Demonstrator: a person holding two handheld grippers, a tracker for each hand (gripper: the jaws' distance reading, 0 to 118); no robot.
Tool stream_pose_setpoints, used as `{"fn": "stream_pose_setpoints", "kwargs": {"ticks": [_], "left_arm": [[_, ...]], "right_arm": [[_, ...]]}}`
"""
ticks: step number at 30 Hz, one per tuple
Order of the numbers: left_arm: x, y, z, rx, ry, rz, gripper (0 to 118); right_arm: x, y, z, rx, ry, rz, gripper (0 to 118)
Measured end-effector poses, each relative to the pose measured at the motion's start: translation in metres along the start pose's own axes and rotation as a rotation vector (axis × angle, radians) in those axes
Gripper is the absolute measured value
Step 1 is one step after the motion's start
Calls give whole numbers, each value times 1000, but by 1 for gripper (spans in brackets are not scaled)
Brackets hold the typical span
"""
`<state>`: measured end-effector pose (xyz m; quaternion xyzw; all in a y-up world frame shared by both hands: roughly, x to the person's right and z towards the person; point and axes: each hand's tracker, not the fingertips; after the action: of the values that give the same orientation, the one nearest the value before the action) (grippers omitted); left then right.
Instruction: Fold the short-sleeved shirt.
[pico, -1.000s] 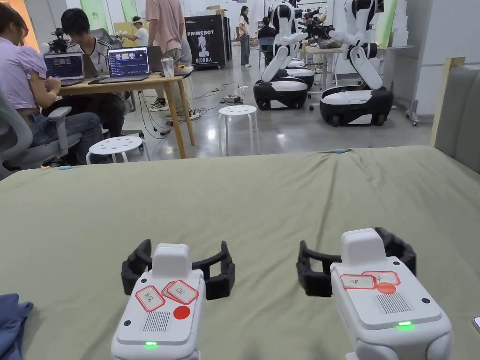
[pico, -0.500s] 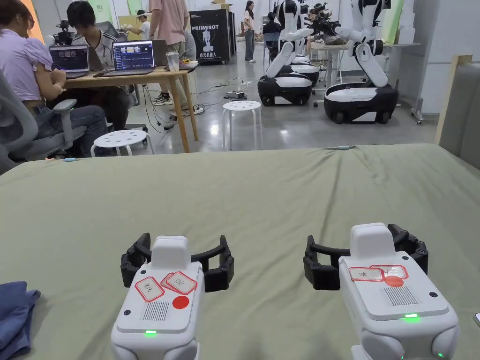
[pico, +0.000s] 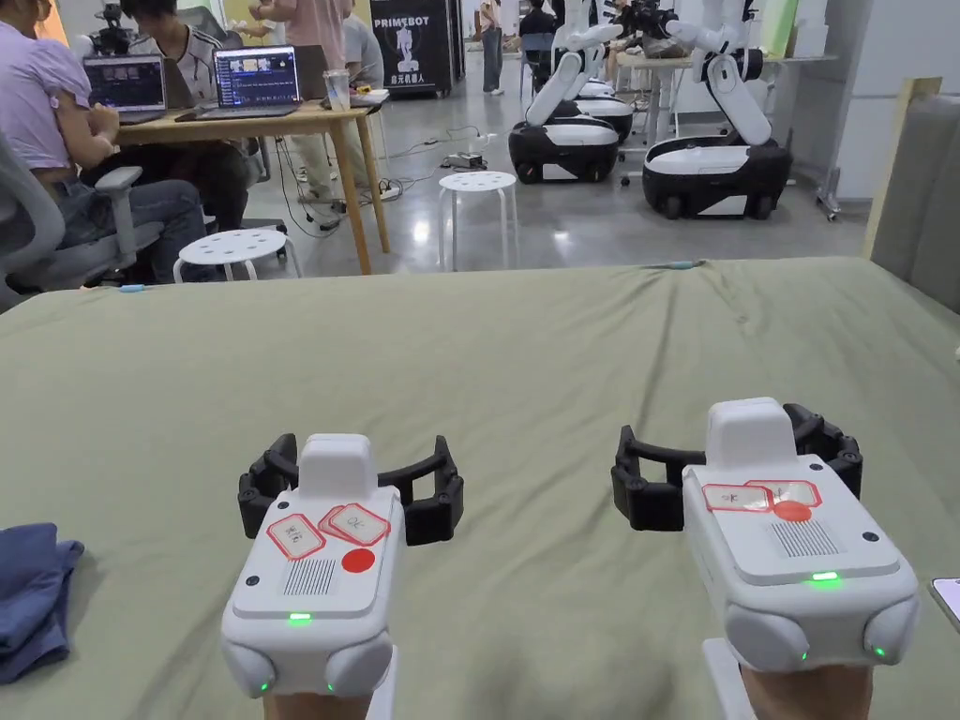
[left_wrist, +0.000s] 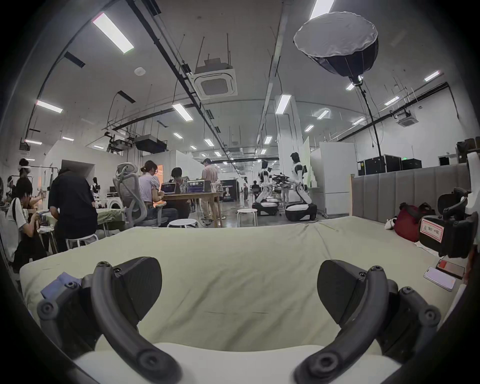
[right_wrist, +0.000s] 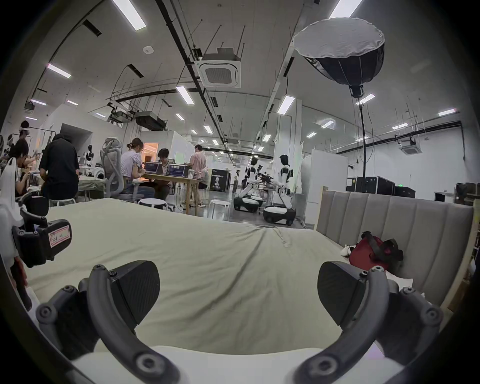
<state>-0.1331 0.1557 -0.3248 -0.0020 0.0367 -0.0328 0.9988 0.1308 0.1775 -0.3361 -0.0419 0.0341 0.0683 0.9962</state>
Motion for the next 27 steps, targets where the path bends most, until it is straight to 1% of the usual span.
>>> {"fn": "stream_pose_setpoints", "kwargs": {"ticks": [7,11,27], "left_arm": [[-1,2,2,-5,-1,6,118],[-2,3,4,4,3,-1,118],[2,6,8,20,-19,-30,118]], "right_arm": [[0,-1,2,-6,-4,11,118],[0,-1,3,-6,7,8,118],[-1,-3,6,-8,2,6,118]]}}
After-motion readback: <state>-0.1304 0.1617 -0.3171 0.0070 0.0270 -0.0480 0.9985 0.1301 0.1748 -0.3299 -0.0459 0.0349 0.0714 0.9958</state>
